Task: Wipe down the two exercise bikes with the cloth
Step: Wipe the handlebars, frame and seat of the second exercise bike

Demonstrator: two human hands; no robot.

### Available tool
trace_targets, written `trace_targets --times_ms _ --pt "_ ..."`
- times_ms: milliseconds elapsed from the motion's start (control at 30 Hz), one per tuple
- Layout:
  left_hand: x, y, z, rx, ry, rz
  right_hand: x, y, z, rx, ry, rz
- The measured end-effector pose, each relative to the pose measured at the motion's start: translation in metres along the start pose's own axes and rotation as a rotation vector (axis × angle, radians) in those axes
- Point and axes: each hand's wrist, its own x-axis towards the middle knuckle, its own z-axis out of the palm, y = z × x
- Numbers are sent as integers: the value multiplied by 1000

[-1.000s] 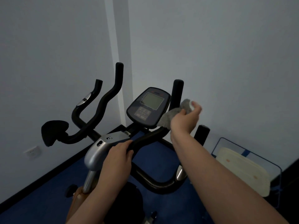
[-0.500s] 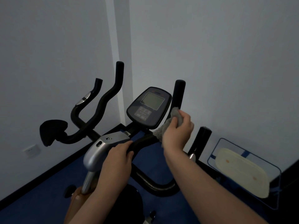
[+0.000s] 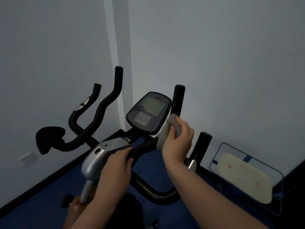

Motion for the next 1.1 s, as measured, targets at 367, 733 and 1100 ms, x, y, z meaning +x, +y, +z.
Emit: trace_targets --times_ms 367,733,1100 --pt "1 -1 0 -5 -3 -11 59 -40 2 17 105 -302" --pt "1 2 1 -6 13 -12 55 -45 -2 -151 -43 -458" --pt "-7 7 -6 37 64 -9 -28 -19 -4 -597 -675 -519"
